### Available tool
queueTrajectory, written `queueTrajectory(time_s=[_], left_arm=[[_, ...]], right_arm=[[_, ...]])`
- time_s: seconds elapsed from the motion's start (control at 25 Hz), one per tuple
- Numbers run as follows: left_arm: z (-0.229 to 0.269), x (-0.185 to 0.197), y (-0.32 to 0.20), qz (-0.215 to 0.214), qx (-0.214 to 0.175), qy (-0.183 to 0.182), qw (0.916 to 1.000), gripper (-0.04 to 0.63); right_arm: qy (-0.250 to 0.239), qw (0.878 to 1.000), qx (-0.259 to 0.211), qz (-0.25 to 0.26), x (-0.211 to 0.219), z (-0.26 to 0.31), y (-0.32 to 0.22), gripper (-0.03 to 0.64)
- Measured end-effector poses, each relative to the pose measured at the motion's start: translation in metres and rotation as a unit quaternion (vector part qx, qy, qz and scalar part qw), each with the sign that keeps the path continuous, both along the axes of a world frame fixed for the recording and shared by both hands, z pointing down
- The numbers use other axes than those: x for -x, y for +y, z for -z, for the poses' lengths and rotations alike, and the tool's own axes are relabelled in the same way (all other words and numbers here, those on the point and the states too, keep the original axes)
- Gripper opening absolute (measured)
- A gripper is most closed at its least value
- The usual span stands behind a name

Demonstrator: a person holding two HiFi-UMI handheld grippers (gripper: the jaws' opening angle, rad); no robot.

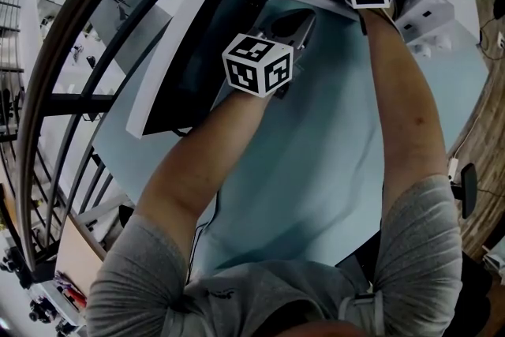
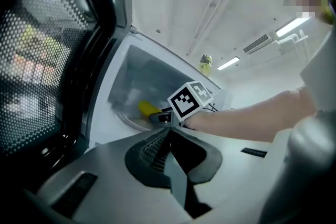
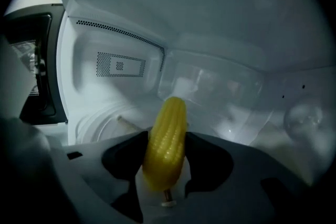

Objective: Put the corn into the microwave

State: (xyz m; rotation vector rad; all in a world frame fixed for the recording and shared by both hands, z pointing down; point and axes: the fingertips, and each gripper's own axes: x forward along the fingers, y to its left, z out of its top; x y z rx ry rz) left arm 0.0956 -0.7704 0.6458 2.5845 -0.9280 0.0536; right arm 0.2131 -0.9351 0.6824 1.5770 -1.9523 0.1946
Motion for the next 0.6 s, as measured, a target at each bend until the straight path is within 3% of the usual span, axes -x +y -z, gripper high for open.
queueTrajectory(time_s=[0.6], left_arm=[[0.0038, -0.0029, 0.0034, 0.001, -0.002, -0.003, 1.0000, 0.018]], right_arm=[[-0.007, 1.000, -0.009, -0.002, 0.0010, 0.0016, 0.0035, 0.282]])
